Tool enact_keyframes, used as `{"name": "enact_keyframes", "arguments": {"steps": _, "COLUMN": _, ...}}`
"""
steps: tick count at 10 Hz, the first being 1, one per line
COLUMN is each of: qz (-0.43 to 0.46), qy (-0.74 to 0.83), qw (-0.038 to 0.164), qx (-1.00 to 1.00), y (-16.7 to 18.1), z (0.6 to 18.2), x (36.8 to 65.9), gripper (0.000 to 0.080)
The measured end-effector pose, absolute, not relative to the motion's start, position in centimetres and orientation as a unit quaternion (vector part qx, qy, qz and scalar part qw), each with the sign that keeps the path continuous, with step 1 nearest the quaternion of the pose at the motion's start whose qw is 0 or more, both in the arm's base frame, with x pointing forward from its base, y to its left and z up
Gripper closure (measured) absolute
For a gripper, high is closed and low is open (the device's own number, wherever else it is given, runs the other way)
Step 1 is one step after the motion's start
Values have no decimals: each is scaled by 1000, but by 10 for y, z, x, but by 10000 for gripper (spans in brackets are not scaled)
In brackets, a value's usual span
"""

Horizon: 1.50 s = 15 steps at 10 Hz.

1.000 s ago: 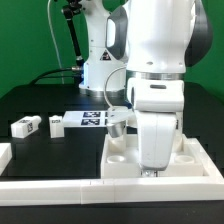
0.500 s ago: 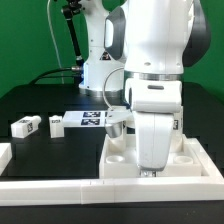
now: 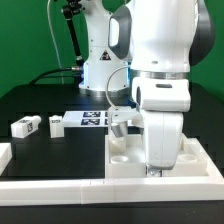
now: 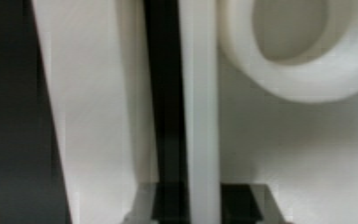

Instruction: Assemble square table

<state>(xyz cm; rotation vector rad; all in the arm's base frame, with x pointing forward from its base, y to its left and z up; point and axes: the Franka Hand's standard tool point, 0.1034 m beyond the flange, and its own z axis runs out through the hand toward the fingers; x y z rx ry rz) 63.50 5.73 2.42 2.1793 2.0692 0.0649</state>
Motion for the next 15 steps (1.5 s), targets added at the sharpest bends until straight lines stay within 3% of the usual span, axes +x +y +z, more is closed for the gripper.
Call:
{"name": "enact_keyframes", "arguments": {"steps": 5, "qz": 12, "qy": 684, "qw": 61, "qx": 727, "y": 52, "z": 23, "x": 629, "gripper": 727}}
{"name": "enact_keyframes", "arguments": {"steps": 6, "qz": 4, "qy": 685, "qw": 55, "qx": 727, "y": 52, "z": 23, "x": 623, "gripper": 507}}
{"name": "enact_keyframes", "arguments": {"steps": 7, "qz": -3, "qy": 685, "qw": 50, "qx": 727, "y": 53, "z": 23, "x": 618, "gripper": 507}}
{"name": "enact_keyframes", "arguments": {"steps": 8, "qz": -10, "qy": 685, "qw": 45, "qx": 727, "y": 53, "z": 23, "x": 612, "gripper": 323}}
{"name": "enact_keyframes", "arguments": {"steps": 9, "qz": -14, "qy": 686, "qw": 42, "qx": 727, "y": 54, "z": 24, "x": 609, "gripper": 209}}
{"name": "enact_keyframes", "arguments": {"steps": 10, "qz": -16, "qy": 686, "qw": 41, "qx": 726, "y": 54, "z": 24, "x": 607, "gripper": 209}}
{"name": "enact_keyframes", "arguments": {"steps": 11, "qz": -17, "qy": 686, "qw": 40, "qx": 726, "y": 54, "z": 24, "x": 607, "gripper": 159}}
{"name": "enact_keyframes", "arguments": {"steps": 15, "qz": -17, "qy": 686, "qw": 40, "qx": 726, "y": 54, "z": 24, "x": 606, "gripper": 151}}
